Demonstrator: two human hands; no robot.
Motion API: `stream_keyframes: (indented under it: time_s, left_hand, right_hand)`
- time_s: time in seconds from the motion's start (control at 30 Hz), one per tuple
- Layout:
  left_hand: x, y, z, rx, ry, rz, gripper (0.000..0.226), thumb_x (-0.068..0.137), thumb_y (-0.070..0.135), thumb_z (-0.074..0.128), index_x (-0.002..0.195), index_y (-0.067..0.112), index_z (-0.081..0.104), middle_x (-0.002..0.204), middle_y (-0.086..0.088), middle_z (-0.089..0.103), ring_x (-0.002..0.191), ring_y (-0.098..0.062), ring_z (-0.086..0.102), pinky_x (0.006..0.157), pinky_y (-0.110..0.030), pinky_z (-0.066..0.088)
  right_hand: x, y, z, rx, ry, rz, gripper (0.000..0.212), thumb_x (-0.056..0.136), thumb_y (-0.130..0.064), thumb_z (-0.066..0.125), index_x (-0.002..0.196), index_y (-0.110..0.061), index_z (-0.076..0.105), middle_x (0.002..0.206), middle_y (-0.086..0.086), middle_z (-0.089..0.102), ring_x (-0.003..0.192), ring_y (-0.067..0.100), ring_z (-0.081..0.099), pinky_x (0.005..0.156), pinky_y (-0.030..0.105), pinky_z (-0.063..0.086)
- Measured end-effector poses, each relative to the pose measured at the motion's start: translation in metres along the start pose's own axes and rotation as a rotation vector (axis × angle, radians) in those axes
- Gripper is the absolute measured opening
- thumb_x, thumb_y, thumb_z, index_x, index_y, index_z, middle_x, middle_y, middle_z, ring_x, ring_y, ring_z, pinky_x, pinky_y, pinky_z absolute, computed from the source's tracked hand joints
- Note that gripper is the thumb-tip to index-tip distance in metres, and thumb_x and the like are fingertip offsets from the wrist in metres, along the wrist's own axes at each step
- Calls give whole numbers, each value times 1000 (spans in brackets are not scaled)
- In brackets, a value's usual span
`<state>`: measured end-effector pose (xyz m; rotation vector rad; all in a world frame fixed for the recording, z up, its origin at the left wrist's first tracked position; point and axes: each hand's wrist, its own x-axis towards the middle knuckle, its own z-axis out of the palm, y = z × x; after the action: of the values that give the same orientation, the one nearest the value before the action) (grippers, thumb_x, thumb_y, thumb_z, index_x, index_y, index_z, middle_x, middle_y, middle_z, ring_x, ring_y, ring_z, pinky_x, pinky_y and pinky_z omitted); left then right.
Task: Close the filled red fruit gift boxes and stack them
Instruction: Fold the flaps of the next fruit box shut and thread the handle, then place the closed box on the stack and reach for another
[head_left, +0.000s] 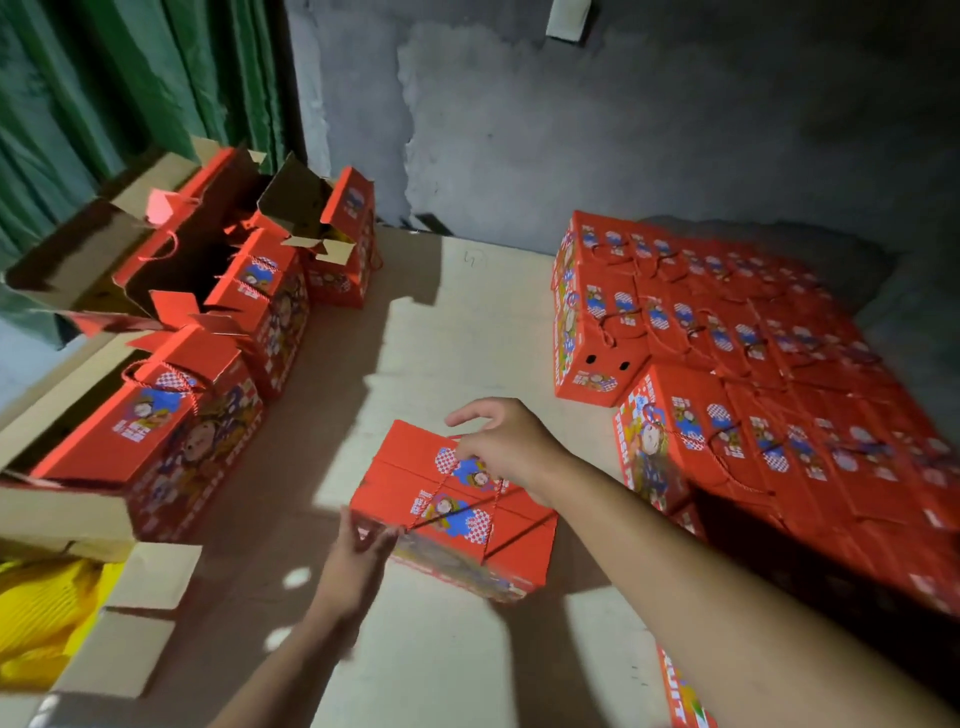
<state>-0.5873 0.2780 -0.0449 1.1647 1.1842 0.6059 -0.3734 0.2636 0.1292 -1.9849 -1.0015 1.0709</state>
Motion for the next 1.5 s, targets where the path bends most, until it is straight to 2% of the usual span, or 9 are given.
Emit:
stream_keyframes:
  time_s: [0.13, 0.27, 0.47, 0.6, 0.7, 0.8, 1.0, 1.27, 1.5]
  left_hand:
    - [-10, 17, 46, -72, -249, -65, 69, 100, 49, 67, 157, 50, 28, 128, 38, 62, 114, 8, 59, 96, -39, 52]
    - [-32, 24, 93, 5, -521, 55, 81, 88, 50, 81, 143, 69, 26, 134, 39, 60, 123, 14, 57, 89, -16, 53]
    - [-32, 25, 144, 146, -614, 291, 124, 78, 30, 94, 163, 44, 5, 156, 28, 44, 145, 6, 39, 112, -13, 36]
    - [-16, 29, 174, 193, -644, 243, 122, 84, 25, 88, 160, 50, -3, 152, 24, 49, 141, -1, 46, 112, -22, 43]
    - [-1, 34, 199, 177, -632, 186, 120, 82, 11, 79, 154, 63, -1, 140, 23, 59, 129, -10, 59, 87, -17, 54]
    - [12, 45, 219, 164, -598, 69, 113, 86, 14, 69, 156, 66, -2, 140, 6, 60, 121, -26, 63, 66, -40, 64]
    - [42, 71, 248, 147, -573, 24, 93, 89, 37, 57, 156, 65, -1, 148, 0, 50, 121, -32, 61, 73, -58, 64]
    - [84, 81, 283, 69, -535, -58, 70, 108, 28, 53, 157, 64, 16, 139, -2, 53, 99, -17, 65, 78, -56, 64]
    - [98, 88, 299, 102, -475, -36, 50, 112, 35, 45, 160, 43, 35, 147, -7, 55, 121, -35, 65, 89, -56, 62]
  right_hand:
    - [-9, 6, -28, 107, 181, 37, 26, 83, -2, 70, 100, -18, 81, 65, -5, 61, 38, 1, 45, 47, 17, 37]
    - [-17, 14, -48, 141, 279, 40, 24, 85, 0, 68, 99, -15, 80, 69, 0, 64, 49, 17, 45, 52, 25, 36]
    - [-15, 37, -90, 248, 414, 17, 22, 88, -2, 70, 97, -19, 81, 99, 14, 75, 49, 12, 47, 54, 22, 45]
    - [-4, 58, -116, 280, 459, 26, 27, 87, -6, 70, 92, -29, 82, 104, 15, 75, 54, 16, 48, 63, 32, 49]
    - [8, 70, -134, 308, 498, 45, 29, 87, -8, 70, 93, -34, 82, 106, 4, 78, 54, 15, 49, 63, 31, 49]
    - [20, 78, -149, 348, 515, 39, 30, 89, -8, 69, 95, -35, 82, 98, -7, 78, 53, 10, 50, 63, 30, 49]
    - [44, 84, -178, 346, 543, 30, 31, 93, -9, 66, 101, -36, 80, 62, -8, 65, 51, 7, 54, 65, 28, 45]
    - [72, 95, -207, 361, 562, 37, 35, 94, -3, 59, 106, -30, 78, 65, 3, 57, 54, 8, 54, 76, 29, 43]
    - [73, 102, -221, 308, 557, 32, 34, 92, -3, 64, 112, -27, 78, 98, 4, 74, 91, 13, 67, 84, 25, 46]
